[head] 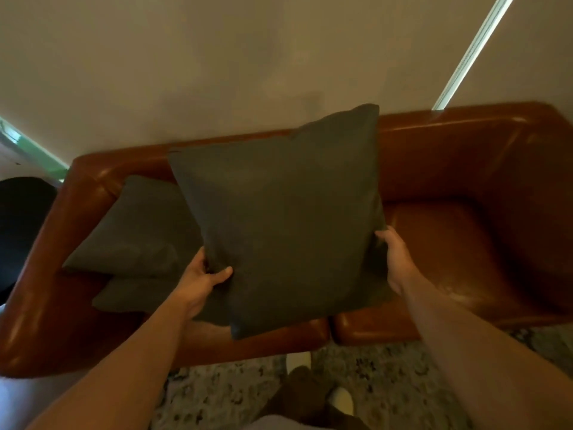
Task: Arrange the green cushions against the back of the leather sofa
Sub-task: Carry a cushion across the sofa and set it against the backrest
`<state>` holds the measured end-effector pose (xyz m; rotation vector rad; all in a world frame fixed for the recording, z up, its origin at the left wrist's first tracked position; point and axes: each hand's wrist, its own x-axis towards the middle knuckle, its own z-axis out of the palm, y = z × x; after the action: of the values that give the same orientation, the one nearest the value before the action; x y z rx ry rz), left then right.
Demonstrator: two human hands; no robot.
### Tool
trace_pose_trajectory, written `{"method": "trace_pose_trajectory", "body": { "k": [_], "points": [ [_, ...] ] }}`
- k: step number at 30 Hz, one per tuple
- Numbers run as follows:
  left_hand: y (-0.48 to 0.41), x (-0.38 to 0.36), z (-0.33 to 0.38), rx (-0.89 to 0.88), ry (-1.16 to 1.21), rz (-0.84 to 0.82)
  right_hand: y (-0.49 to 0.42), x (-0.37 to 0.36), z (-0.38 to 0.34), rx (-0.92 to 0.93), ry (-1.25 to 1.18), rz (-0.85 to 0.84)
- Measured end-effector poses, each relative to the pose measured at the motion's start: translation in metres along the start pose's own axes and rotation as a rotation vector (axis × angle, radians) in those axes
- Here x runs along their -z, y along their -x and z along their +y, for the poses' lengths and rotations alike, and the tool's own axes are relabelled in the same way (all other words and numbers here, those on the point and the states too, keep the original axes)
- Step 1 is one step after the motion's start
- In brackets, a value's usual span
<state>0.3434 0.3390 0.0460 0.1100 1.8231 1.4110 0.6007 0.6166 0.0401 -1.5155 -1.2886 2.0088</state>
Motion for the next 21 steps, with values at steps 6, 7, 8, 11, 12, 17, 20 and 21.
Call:
{"method": "trace_pose_trajectory", "body": {
  "k": [6, 7, 8, 11, 12, 17, 20, 21],
  "points": [
    [-0.030, -0.036, 0.012, 0.115, 0.134, 0.007, -0.024, -0.003, -0.016, 0.008, 0.009, -0.003],
    [-0.036, -0.039, 0.016, 0.146, 0.207, 0.007, -0.027, -0.004, -0.019, 0.016, 0.015, 0.007],
    [-0.042, -0.043, 0.019, 0.188, 0.311, -0.003, -0.032, -0.005, -0.020, 0.035, 0.019, 0.022],
    [-0.066, -0.054, 0.025, 0.259, 0.541, 0.009, -0.048, -0.005, -0.021, 0.077, 0.007, 0.049],
    [-0.074, -0.060, 0.027, 0.260, 0.545, 0.026, -0.055, -0.003, -0.020, 0.073, 0.007, 0.052],
    [-0.116, -0.112, 0.031, 0.189, 0.398, 0.032, -0.104, 0.017, -0.020, 0.033, 0.004, 0.068],
    [-0.156, -0.150, 0.024, 0.149, 0.375, 0.077, -0.161, 0.035, -0.015, 0.011, -0.004, 0.057],
    [-0.170, -0.164, 0.022, 0.141, 0.374, 0.090, -0.182, 0.041, -0.014, 0.017, -0.002, 0.046]
  ]
}}
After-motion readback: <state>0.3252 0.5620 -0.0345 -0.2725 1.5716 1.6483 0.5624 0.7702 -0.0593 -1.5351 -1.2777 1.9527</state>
